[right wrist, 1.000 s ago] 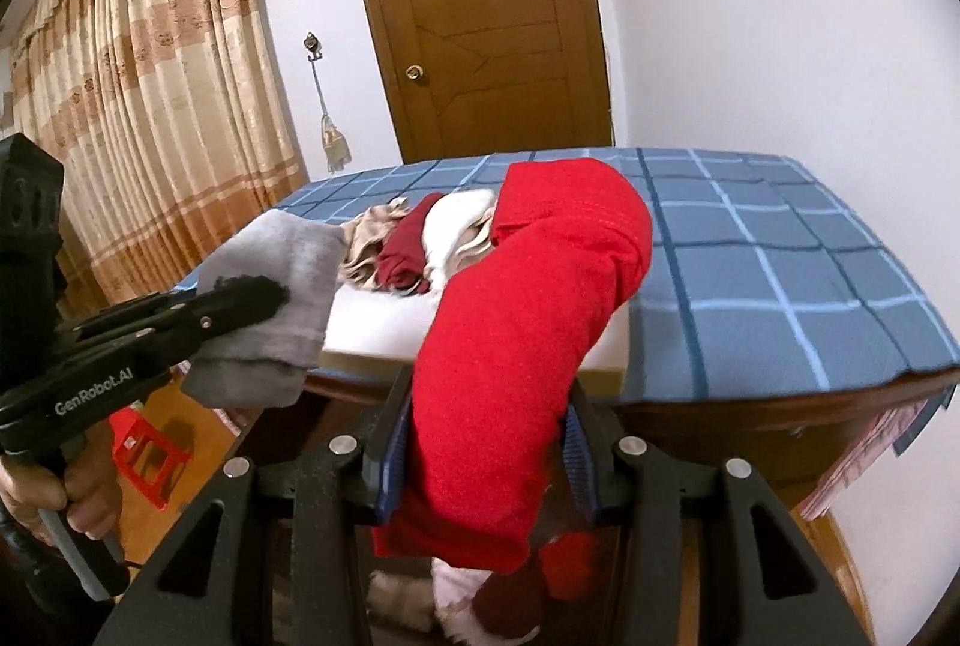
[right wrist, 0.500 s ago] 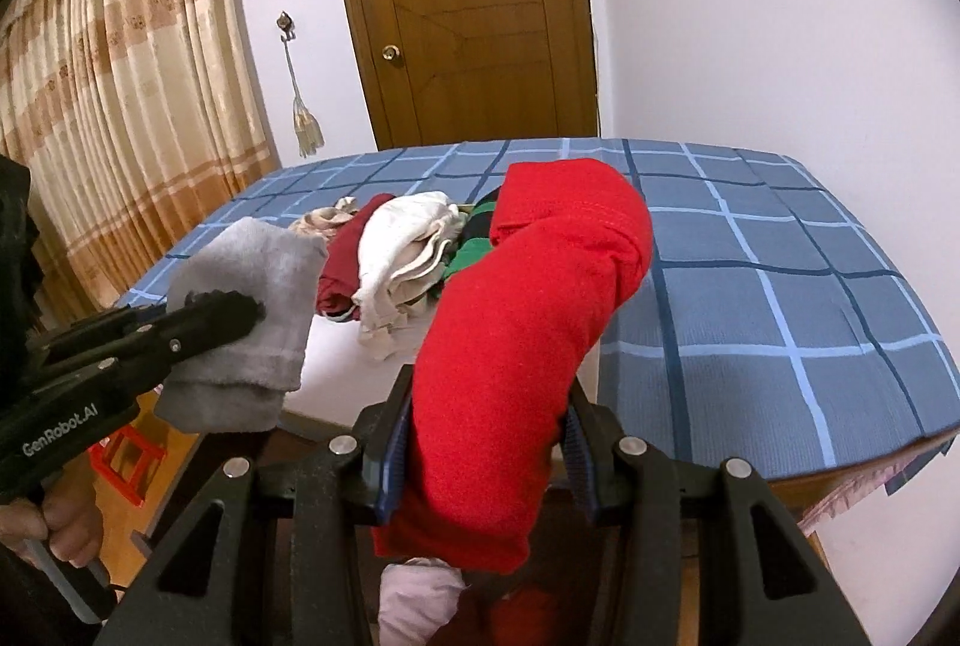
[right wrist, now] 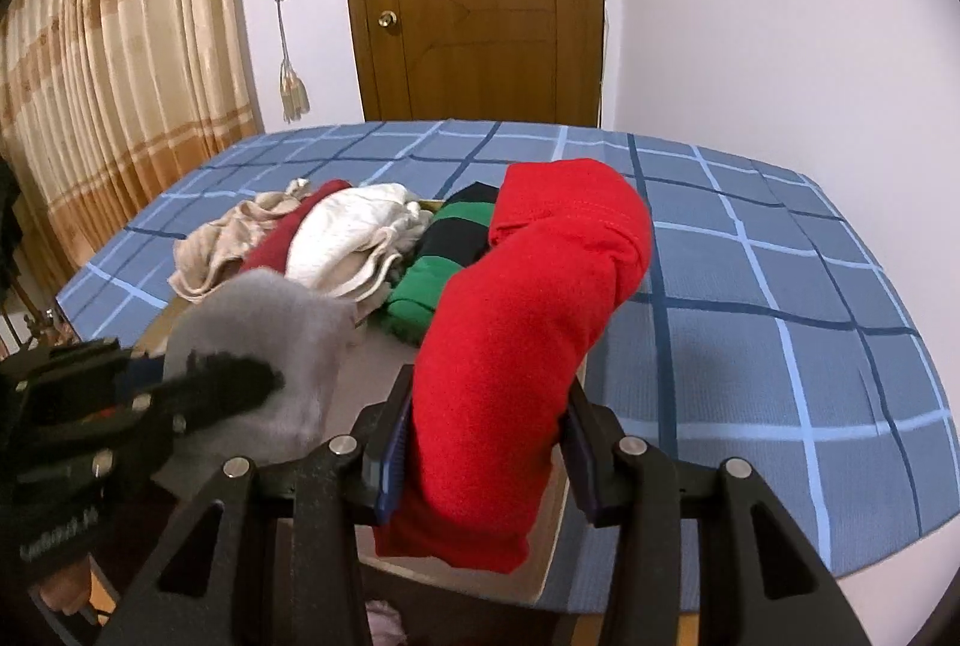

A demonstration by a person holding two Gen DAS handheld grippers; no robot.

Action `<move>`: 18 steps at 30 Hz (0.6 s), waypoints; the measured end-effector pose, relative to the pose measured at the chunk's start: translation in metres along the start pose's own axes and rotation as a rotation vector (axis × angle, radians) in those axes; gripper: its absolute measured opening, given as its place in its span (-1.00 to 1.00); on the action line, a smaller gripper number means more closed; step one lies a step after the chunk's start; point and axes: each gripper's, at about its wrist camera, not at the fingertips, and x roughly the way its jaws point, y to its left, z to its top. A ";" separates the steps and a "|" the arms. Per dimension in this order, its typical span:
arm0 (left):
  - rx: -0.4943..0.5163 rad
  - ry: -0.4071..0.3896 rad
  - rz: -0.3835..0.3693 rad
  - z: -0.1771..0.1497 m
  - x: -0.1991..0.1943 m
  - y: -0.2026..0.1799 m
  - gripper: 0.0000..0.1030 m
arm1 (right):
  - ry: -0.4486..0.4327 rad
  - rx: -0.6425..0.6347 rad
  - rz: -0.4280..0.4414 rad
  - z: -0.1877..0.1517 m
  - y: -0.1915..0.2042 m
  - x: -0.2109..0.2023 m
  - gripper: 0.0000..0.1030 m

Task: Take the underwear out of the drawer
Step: 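Lower the red sock into the tray with the right tool while the left tool holds the grey sock above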

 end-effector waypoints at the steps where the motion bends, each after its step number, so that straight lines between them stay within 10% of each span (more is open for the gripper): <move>1: -0.002 0.006 -0.003 0.001 0.004 0.000 -0.82 | 0.007 0.000 0.002 0.001 -0.001 0.003 -0.10; 18: -0.026 0.083 -0.068 -0.002 0.055 -0.027 -0.82 | 0.156 0.008 0.050 0.050 -0.028 0.072 -0.10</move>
